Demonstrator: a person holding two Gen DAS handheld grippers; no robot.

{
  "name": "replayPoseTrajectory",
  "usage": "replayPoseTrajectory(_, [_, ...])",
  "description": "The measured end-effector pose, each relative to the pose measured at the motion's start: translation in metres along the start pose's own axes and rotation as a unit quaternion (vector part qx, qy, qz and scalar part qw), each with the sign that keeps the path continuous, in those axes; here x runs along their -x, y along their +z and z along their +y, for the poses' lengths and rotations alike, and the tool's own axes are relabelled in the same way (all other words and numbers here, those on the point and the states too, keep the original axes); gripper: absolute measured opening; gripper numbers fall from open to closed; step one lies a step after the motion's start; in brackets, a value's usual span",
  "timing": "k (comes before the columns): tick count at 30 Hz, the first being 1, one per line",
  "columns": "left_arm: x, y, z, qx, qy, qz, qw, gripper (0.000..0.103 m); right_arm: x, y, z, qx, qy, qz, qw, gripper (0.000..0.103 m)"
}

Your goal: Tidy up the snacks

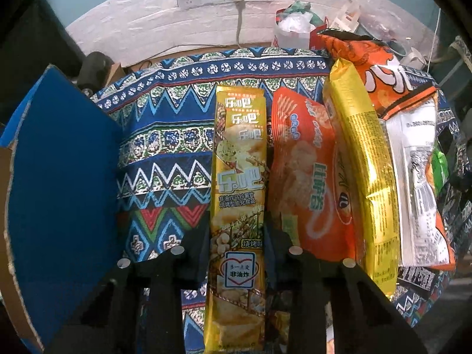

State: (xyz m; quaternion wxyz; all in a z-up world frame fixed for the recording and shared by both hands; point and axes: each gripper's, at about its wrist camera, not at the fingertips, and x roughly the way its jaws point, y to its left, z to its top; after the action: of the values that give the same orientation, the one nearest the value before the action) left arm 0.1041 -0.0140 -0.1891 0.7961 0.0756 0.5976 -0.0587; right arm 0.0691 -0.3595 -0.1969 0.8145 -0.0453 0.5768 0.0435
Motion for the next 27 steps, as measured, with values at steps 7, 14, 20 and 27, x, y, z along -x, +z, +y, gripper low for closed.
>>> replayPoseTrajectory(7, [0.035, -0.006, -0.002, -0.003, 0.015, -0.027, 0.9995, 0.031, 0.023, 0.002, 0.009, 0.000, -0.002, -0.028, 1.000, 0.029])
replayPoseTrajectory(14, [0.075, -0.012, -0.002, -0.002, 0.018, -0.065, 0.9977, 0.031, 0.066, -0.009, 0.027, 0.002, 0.001, -0.068, 0.998, 0.029])
replayPoseTrajectory(20, [0.113, -0.023, -0.001, 0.000, 0.018, -0.102, 0.9947, 0.031, 0.096, -0.010, 0.043, 0.019, 0.002, -0.107, 0.994, 0.029])
replayPoseTrajectory(27, [0.148, -0.032, 0.006, 0.003, 0.015, -0.135, 0.9907, 0.031, 0.121, -0.003, 0.061, 0.032, 0.020, -0.142, 0.989, 0.029])
